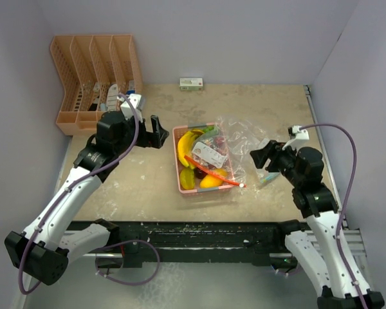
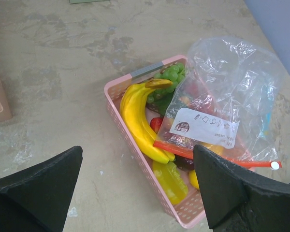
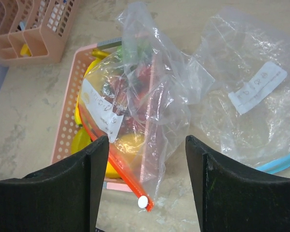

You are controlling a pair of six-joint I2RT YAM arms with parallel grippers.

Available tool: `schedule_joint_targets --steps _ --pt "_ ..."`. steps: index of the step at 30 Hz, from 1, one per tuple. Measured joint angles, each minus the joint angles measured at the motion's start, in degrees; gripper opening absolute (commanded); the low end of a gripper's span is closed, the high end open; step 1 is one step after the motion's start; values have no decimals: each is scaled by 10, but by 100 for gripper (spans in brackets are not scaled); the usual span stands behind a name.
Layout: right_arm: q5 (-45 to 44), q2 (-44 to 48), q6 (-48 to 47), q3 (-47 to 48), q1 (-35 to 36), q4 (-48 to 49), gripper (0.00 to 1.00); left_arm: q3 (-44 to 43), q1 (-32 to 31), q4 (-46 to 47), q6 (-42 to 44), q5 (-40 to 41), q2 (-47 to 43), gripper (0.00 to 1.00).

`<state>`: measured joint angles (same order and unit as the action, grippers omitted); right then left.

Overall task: Place the food in the zip-top bag and seal the zipper
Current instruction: Pick up the zipper food storage bag from the bin.

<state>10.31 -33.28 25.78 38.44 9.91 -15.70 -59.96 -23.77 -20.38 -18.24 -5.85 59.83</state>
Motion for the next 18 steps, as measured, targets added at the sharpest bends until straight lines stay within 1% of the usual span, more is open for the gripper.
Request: schedule_joint_targets --steps 3,6,8,9,10,12,14,18 --pt "0 -47 -26 34 13 -9 66 8 0 8 -9 0 -2 99" --pt "-16 -105 -46 79 52 -12 66 14 0 10 -18 0 -2 99" --pt "-39 -150 -58 115 96 -13 66 15 0 10 -22 1 -3 99" --pt "-66 -191 -65 145 121 -14 66 15 0 10 -22 1 -5 99" --pt "-69 -200 -68 151 146 -12 67 15 0 10 -22 1 -7 99" --pt "-122 -244 -74 183 210 -20 67 15 0 10 -22 1 -12 99" --pt "-175 -275 -77 204 274 -20 67 15 0 10 -22 2 -16 99" --pt "-235 -301 -83 209 360 -33 66 15 0 9 -22 4 -23 99"
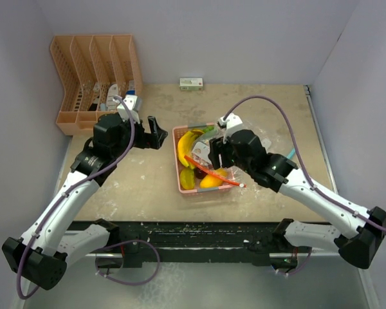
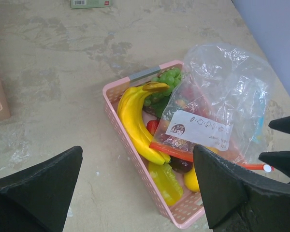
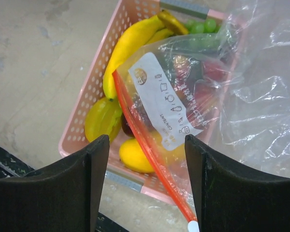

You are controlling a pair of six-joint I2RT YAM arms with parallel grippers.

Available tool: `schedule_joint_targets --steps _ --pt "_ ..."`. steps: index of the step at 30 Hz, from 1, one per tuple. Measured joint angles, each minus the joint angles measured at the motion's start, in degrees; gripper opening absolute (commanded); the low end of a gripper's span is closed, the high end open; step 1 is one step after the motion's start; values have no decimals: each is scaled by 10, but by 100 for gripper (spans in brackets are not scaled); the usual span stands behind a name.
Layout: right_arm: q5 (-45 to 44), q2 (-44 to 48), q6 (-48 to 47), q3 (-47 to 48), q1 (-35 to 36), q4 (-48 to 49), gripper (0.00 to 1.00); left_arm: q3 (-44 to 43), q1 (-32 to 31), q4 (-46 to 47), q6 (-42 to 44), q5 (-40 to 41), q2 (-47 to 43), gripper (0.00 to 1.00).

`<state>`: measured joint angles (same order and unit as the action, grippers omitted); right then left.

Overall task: Place the food in the zip-top bag and seal the zipper
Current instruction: Pick up the zipper food storage bag from the bin.

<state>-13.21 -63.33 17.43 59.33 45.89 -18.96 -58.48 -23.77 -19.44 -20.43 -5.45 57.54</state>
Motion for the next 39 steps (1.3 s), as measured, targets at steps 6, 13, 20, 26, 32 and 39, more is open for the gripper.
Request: schedule_joint_targets --steps 6,13,20,26,32,39 --pt "-58 -65 -3 0 57 -10 69 0 0 0 0 7 -6 99" --pt "-106 -178 -26 16 87 -40 75 9 0 -6 1 10 -17 99" --pt "-155 -188 -40 22 96 -58 77 17 0 -12 0 12 -28 99" --pt "-182 -229 -42 25 114 -60 79 21 0 -14 0 14 -33 99" --pt "-226 -290 -30 30 138 -75 73 21 0 -14 0 18 -42 99" --pt "-273 -299 -4 30 140 -71 52 21 0 -19 1 24 -49 99"
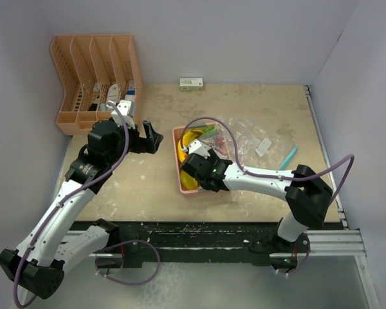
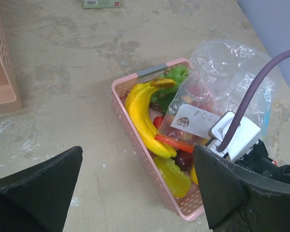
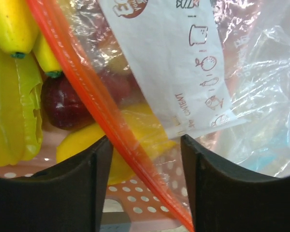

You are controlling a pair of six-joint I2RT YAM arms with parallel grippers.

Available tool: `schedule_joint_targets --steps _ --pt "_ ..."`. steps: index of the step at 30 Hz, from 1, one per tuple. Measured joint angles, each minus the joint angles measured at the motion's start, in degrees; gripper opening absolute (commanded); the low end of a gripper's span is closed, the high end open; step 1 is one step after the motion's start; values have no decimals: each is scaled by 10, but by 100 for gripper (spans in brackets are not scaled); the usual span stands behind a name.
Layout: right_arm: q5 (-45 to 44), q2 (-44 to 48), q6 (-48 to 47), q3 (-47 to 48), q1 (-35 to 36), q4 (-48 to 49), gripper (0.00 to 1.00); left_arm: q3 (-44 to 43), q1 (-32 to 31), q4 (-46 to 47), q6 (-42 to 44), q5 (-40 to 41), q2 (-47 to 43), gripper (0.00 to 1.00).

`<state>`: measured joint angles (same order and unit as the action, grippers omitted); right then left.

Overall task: Place the food in the zip-top bag and seal the zipper
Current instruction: Pick up the zipper food storage bag from the bin.

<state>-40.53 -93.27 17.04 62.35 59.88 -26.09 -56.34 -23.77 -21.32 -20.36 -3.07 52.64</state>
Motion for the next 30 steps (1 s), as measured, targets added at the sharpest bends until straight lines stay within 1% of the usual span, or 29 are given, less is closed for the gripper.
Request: schedule_joint_targets --steps 1,2,4,7,9,10,17,22,27,28,30 --pt "-6 0 3 0 0 2 45 0 0 -1 0 1 -1 99" --pt "-11 0 6 -2 0 6 40 0 0 -2 0 2 -3 99" --pt "-20 -1 9 -5 0 15 36 0 0 -4 0 3 -4 99" --pt "-28 -5 12 -10 0 26 36 0 0 -7 0 3 -6 99" --pt "-37 -14 14 -10 0 33 41 0 0 -6 0 3 -6 99" --pt "-40 -19 15 -10 -1 36 41 0 0 -7 0 3 -7 99" --pt "-83 -46 16 -10 -2 66 33 0 0 -7 3 3 -7 99" --pt "-124 -52 16 -10 -2 83 32 0 0 -6 4 3 -7 99" --pt "-163 -59 14 -10 -2 86 45 0 0 -6 4 3 -7 99" --pt "-171 -59 12 -10 -2 86 49 0 0 -6 4 3 -7 99" --pt "-182 -59 6 -10 -2 87 60 0 0 -6 4 3 -7 99"
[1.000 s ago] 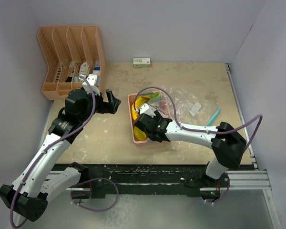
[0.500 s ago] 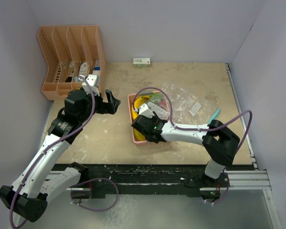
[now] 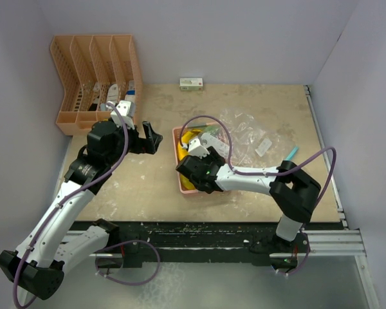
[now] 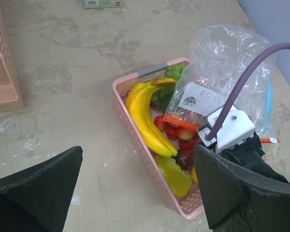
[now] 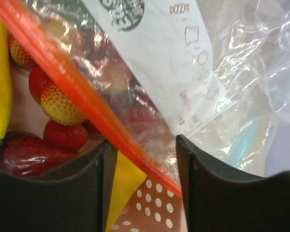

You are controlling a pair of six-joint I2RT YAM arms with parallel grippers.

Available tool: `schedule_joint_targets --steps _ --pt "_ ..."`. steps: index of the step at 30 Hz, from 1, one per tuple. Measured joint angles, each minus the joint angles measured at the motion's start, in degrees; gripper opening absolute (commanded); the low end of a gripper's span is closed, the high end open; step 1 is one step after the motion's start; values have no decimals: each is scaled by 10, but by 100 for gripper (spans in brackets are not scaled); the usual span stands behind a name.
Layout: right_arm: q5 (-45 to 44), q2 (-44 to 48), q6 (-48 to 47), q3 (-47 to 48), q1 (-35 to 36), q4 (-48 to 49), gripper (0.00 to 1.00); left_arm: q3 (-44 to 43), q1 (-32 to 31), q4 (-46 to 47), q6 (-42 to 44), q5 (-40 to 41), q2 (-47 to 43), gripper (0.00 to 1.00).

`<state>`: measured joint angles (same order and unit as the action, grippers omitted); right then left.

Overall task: Place the food in the zip-top bag and seal the zipper
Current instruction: Pick up the zipper food storage bag from the bin.

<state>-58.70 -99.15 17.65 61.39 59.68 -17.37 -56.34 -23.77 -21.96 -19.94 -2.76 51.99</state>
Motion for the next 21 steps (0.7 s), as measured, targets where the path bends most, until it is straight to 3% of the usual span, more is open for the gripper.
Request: schedule_joint_targets --steps 3,11,15,20,21 --pt "-14 -1 -12 0 0 5 66 0 0 0 0 0 0 99" --pt "-52 -31 -49 0 0 38 57 0 0 0 0 0 0 99" --pt "-81 -35 -71 0 -4 64 39 0 0 0 0 0 0 99" --pt "-105 -31 -99 -11 -18 110 0 1 0 0 0 0 -1 99" --pt "-108 -28 -103 -16 -21 116 0 3 0 0 0 0 -2 99"
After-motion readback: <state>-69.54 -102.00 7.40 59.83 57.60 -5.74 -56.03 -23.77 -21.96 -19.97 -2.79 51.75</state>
